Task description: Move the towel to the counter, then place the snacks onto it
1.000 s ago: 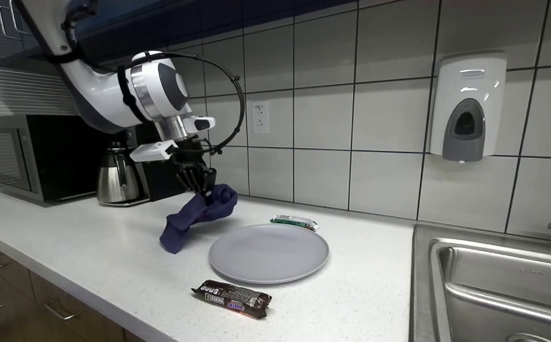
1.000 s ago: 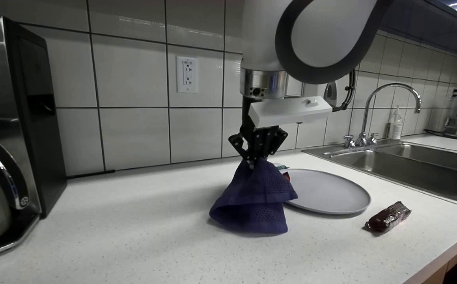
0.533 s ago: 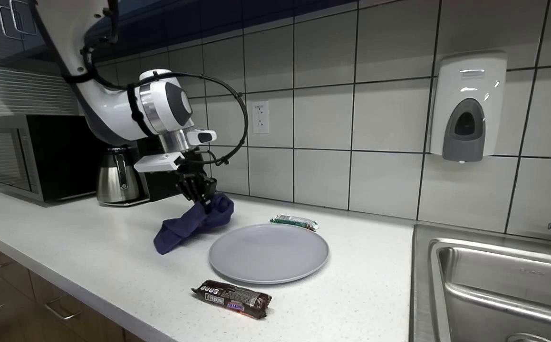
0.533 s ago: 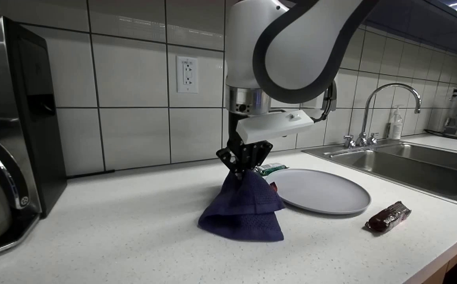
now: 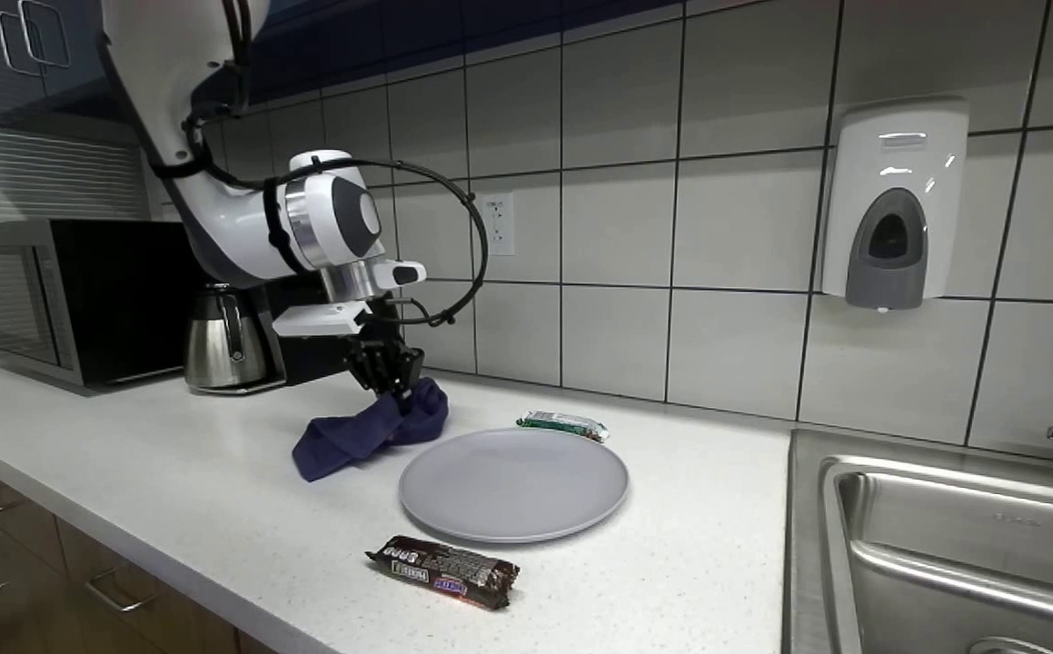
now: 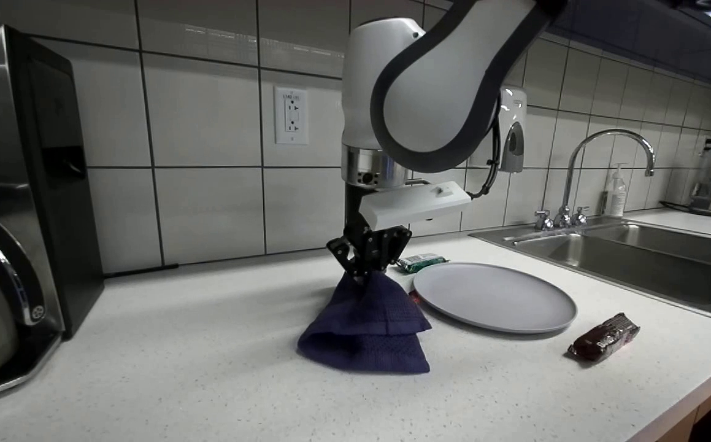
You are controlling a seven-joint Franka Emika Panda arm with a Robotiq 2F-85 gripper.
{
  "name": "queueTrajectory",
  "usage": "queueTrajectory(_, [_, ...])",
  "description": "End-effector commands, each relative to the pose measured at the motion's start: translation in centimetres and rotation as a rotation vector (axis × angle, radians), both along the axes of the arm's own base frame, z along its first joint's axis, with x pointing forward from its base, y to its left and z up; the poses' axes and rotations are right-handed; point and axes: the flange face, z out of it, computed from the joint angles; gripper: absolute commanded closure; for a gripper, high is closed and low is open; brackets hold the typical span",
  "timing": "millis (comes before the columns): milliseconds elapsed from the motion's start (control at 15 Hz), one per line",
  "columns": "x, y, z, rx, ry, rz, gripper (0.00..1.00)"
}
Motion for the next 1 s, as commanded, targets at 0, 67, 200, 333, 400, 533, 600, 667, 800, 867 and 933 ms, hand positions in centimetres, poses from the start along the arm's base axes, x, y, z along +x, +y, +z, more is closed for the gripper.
queueTrajectory(0, [0.9,-0.3,1.2,0.001,-0.025,0.022,0.48])
queueTrajectory(67, [0.9,-0.5,1.6,0.003,-0.033,0.018,0.41])
queueTrajectory(200, [1.0,-1.0,2.3,0.007,-0.049,0.007,0.26])
queueTrajectory(333, [1.0,-1.7,3.0,0.001,-0.061,-0.016,0.11])
queueTrajectory(400, [1.1,-2.1,3.4,-0.004,-0.064,-0.031,0.02])
queueTrajectory(533, [1.3,-3.1,4.0,-0.017,-0.069,-0.069,0.00])
queueTrajectory(600, [1.5,-3.7,4.2,-0.021,-0.072,-0.093,0.00])
queueTrajectory(667, [1.6,-4.3,4.5,-0.023,-0.076,-0.113,0.00])
queueTrajectory(800, [2.0,-5.5,5.0,-0.029,-0.087,-0.155,0.00])
queueTrajectory(867, [2.1,-6.1,5.1,-0.032,-0.089,-0.176,0.00])
queueTrajectory(933, [2.3,-6.6,5.2,-0.036,-0.091,-0.195,0.00])
